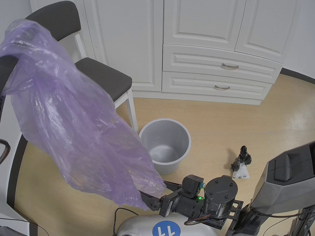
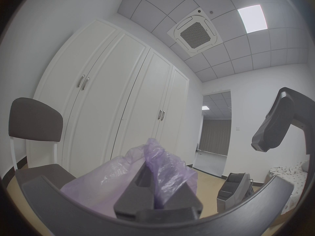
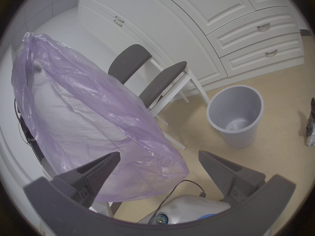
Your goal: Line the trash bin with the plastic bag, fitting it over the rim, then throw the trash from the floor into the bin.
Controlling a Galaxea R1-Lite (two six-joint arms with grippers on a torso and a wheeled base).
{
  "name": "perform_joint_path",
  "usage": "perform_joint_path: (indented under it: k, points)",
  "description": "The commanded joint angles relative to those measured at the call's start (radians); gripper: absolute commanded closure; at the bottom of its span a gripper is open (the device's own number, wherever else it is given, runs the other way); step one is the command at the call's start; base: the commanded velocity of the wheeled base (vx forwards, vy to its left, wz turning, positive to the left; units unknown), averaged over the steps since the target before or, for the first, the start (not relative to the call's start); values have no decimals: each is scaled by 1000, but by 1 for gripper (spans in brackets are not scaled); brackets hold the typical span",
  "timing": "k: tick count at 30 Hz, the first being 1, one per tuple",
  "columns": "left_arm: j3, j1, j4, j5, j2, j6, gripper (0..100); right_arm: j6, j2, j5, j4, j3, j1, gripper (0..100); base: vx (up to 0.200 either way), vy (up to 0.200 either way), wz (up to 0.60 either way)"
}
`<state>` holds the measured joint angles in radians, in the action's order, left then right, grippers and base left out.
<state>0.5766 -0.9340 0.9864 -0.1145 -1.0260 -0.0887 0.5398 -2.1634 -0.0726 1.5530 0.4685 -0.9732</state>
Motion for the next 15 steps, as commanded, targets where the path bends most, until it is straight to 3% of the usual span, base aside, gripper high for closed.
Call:
perform_joint_path:
  k: [1, 7, 15]
  points:
    - [2, 0, 0, -1, -2, 0, 100, 3, -12, -7, 18, 15, -5, 0, 0, 0, 0]
    - [0, 0, 2, -1, -3, 0, 100, 57, -38, -41, 18, 56, -22, 0, 0, 0, 0]
    - [0, -2, 2, -1, -2, 0, 100, 66, -42, -47, 18, 68, -22, 0, 0, 0, 0]
